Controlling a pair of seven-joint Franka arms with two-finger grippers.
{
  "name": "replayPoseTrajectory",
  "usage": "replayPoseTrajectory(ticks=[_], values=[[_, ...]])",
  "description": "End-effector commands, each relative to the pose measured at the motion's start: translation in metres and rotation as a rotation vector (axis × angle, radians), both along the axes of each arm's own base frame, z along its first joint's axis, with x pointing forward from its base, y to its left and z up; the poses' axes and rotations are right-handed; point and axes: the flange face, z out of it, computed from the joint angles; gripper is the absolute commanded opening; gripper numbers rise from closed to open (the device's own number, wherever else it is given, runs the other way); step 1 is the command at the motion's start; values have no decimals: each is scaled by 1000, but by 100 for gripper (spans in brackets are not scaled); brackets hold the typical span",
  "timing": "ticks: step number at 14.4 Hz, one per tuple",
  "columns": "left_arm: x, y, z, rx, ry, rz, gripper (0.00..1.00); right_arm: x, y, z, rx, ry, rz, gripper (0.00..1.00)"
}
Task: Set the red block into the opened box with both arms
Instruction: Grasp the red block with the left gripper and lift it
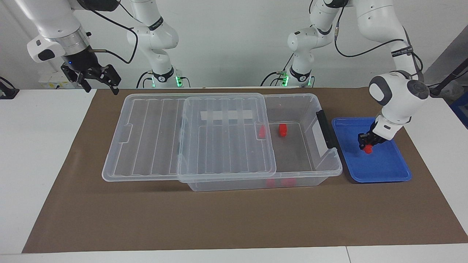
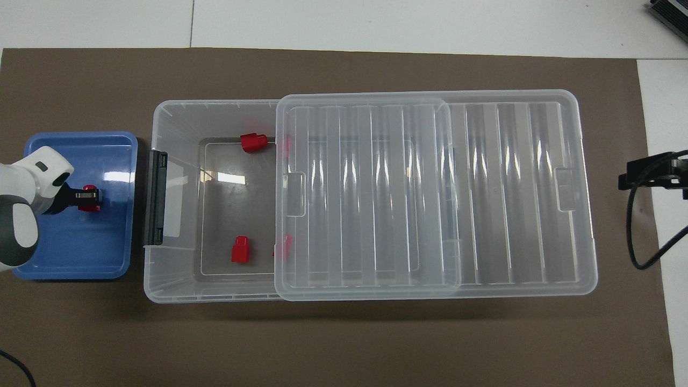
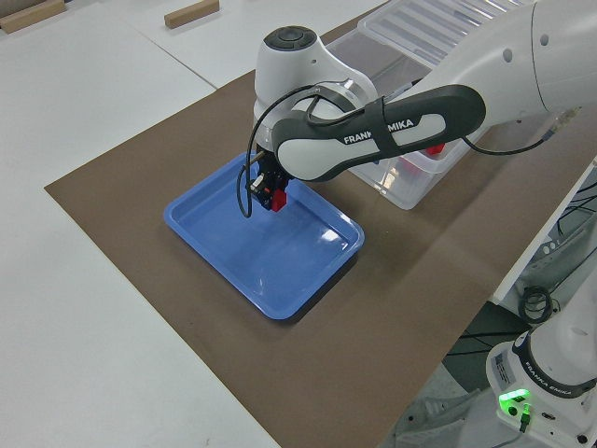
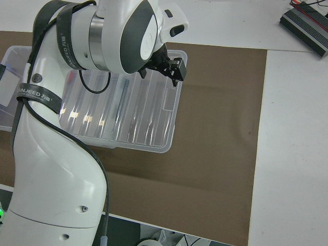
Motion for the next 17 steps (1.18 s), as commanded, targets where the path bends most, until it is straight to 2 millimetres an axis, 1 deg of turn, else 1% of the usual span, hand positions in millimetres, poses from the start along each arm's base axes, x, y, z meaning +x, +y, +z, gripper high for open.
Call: replayPoseTrajectory(ticks=[1,3,4,5,7,8,9,10,11,13,15,16,17], values=[[10,-20,43,0,28,25,0,-6,0,6,6,-14,-12,100],[14,-34,74,-2,61,25,0,-7,0,8,6,-17,-12,100],[14,-40,96,-2,72,39,0,-8,0,8,6,-18,-12,100],[14,-53,114,-17,79,53,0,-9,0,10,6,-20,-12,100],[14,-85,144,-50,93,124,0,-10,0,10,6,-14,-12,100],[12,-105,155,-49,96,148,0,-10,0,10,6,-14,-10,100],[6,-112,166,-47,94,166,0,-10,0,10,8,-14,-10,100],[1,-126,177,-48,81,161,0,-11,-1,10,6,-14,-13,100],[-4,-143,184,-47,72,159,0,-11,-2,10,6,-14,-15,100],[-6,-176,187,-46,58,184,0,-10,-2,10,6,-15,-15,100],[-9,-204,185,-46,44,203,0,-11,-2,10,6,-14,-15,100],[-13,-218,182,-46,37,201,0,-11,-1,10,6,-14,-13,100],[-17,-235,177,-50,16,202,0,-10,-2,10,7,-16,-15,100]])
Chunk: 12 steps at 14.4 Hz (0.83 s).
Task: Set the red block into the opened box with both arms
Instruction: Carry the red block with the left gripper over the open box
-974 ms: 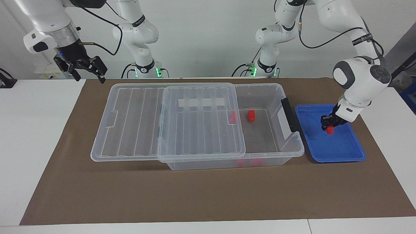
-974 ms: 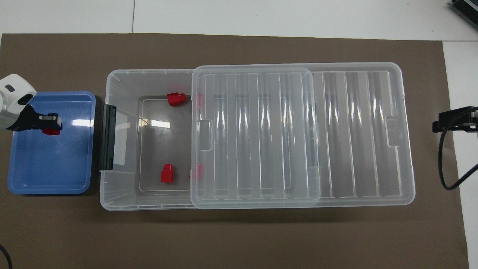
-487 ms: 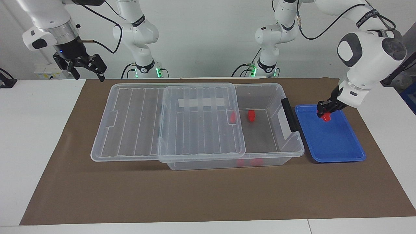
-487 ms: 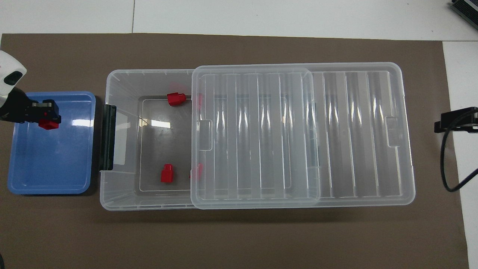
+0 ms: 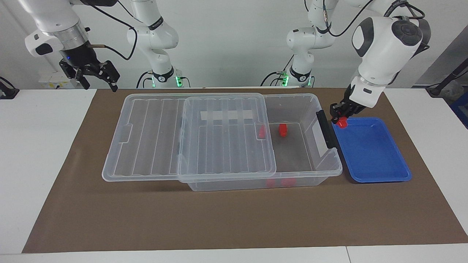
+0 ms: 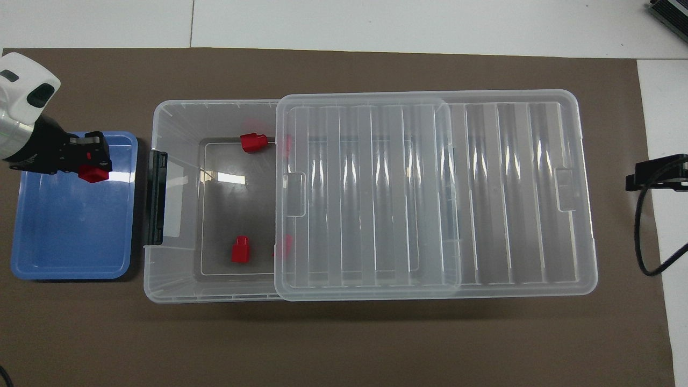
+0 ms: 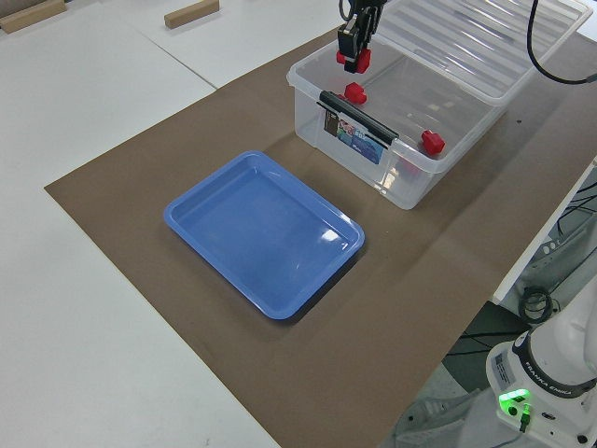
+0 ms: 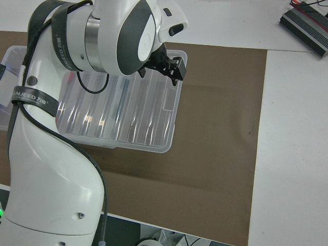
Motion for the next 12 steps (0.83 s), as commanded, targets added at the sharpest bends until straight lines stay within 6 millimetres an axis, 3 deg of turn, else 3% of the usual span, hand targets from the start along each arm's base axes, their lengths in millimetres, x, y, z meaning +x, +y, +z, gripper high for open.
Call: replayPoseTrajectory(ticks=[1,3,5,12], values=[[-14,-37,-16,-15,-53,22,0,-6,-1,2,7,0,-12,100],[-28,-68,-36,-21,-80,13,0,-6,-1,2,7,0,-12,100],[-29,-81,-56,-36,-117,31,0,-6,-1,2,7,-1,-13,100],[-34,-83,-125,-53,-167,26,0,-6,-1,2,7,0,-12,100]])
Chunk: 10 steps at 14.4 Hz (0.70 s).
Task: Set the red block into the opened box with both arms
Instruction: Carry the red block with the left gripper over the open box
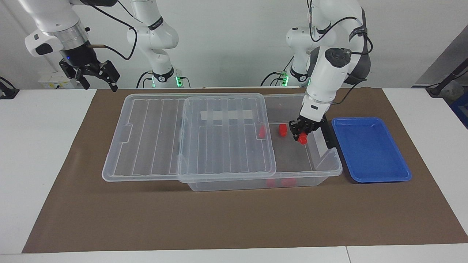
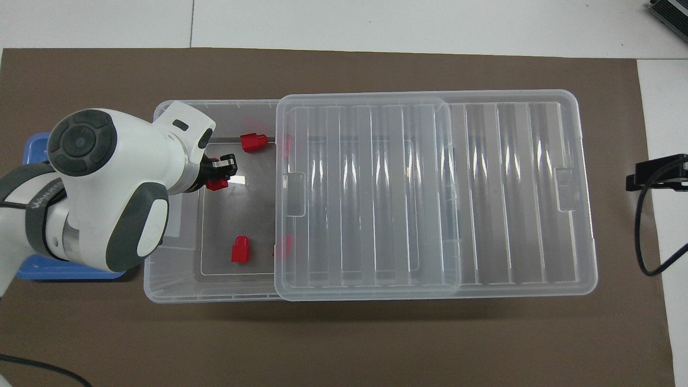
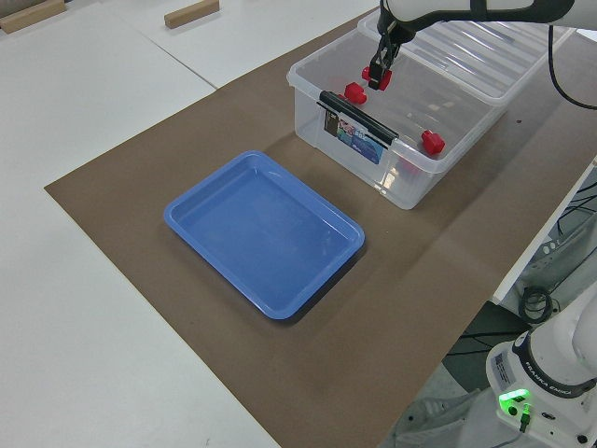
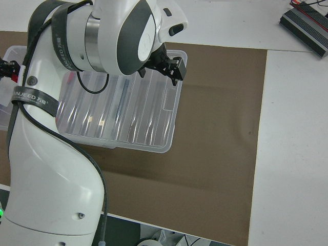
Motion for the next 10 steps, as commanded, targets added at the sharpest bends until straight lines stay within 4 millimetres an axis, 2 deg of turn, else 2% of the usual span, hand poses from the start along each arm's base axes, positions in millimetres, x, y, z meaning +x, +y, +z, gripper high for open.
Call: replayPoseTrajectory(ticks=[1,6,9,10], values=[[-13,5,-23,-11,-27,8,0,-6,-1,2,8,0,-15,100],[-11,4,-52,-6,-23,-1,0,-6,-1,2,7,1,-13,100],[-5,1,-84,12,-4,-8,0,-6,-1,2,7,0,-12,100],[-7,-7,-88,27,-4,-31,0,-6,-1,2,7,0,-12,100]])
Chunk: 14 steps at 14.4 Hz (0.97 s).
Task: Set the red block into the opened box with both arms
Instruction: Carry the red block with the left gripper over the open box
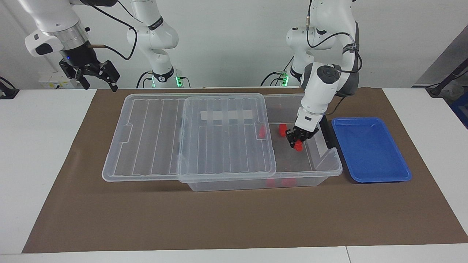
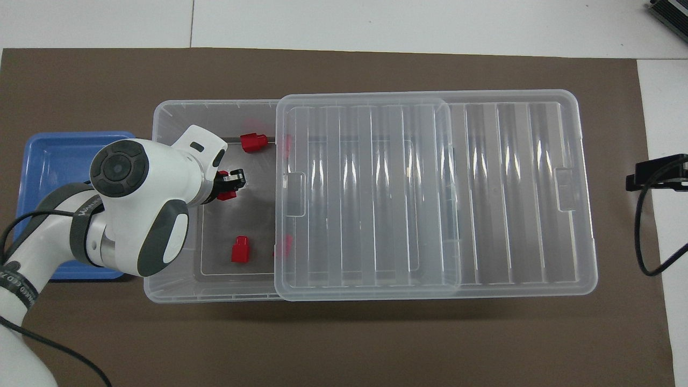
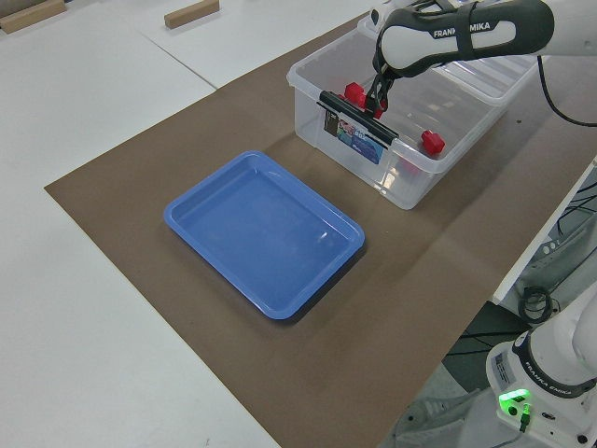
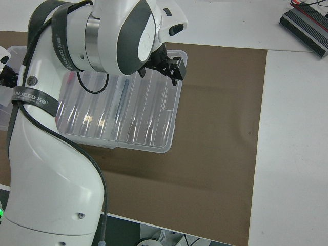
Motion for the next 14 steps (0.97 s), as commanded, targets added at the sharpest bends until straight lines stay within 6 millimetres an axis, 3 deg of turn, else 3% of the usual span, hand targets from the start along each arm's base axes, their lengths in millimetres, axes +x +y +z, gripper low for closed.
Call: replayPoseTrajectory(ticks=[1,6,9,14], values=[[-2,-12,-20,42,-13,-30,0,-6,-1,2,7,0,-12,100],[-1,-28,-46,110,-40,-18,0,-6,-1,2,7,0,-12,100],[5,-23,-59,94,-54,-9,0,-6,-1,2,7,0,-12,100],[7,-16,-62,114,-70,-32,0,-6,-1,2,7,0,-12,100]])
